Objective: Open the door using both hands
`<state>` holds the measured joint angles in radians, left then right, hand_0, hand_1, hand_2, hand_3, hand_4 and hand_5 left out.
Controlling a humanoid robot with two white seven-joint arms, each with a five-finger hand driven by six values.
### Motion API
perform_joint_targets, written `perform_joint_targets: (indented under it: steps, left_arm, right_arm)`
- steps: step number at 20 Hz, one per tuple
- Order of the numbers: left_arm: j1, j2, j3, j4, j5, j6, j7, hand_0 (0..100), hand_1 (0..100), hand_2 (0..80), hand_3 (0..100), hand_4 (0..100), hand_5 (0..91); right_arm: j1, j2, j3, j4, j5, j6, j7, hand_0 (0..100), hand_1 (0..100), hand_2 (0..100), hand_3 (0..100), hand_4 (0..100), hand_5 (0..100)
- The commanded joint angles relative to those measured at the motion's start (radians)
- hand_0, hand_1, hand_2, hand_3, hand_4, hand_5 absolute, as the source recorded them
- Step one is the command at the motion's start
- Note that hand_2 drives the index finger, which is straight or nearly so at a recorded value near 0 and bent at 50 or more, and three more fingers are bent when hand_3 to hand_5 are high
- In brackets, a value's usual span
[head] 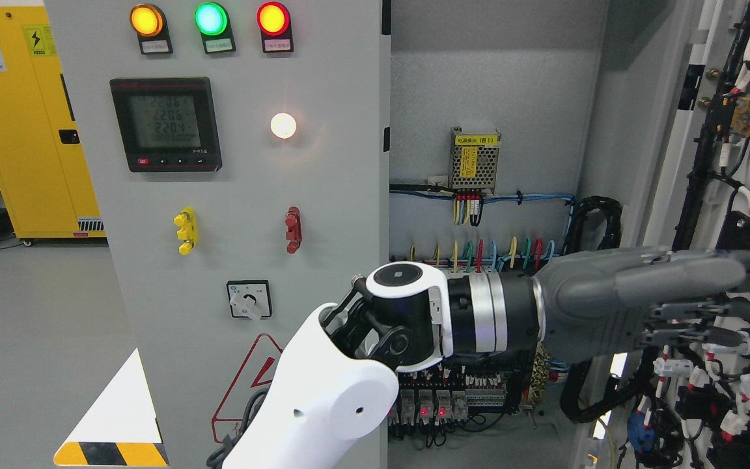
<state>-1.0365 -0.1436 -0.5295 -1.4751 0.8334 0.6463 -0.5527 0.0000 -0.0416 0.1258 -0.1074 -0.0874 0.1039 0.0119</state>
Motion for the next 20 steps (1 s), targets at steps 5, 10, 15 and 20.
perform_joint_targets:
  steps: [5,10,15,20]
  left_arm:
    - [0.495,0.183,0.071,-0.261,-0.186,-0.115,0.057,12,56,0.0,0,0,0.0]
    - [0.719,0.401,0.046,-0.257,-0.269,-0.299,0.059,12,56,0.0,0,0,0.0]
    - [1.004,0.530,0.026,-0.184,-0.396,-0.541,0.063,12,56,0.0,0,0,0.0]
    - [1.151,0.523,0.023,0.098,-0.445,-0.743,0.063,12,56,0.0,0,0,0.0]
  right_arm:
    - [-0.023,0.000,-0.002,0.002,0.000,0.000,0.000,0,50,4,0,0,0]
    - [-0.023,0.000,-0.002,0.002,0.000,0.000,0.000,0,50,4,0,0,0]
    - [-0.023,0.000,0.000,0.002,0.000,0.000,0.000,0,50,4,0,0,0]
    - [-0.023,0.000,-0.002,0.002,0.000,0.000,0.000,0,50,4,0,0,0]
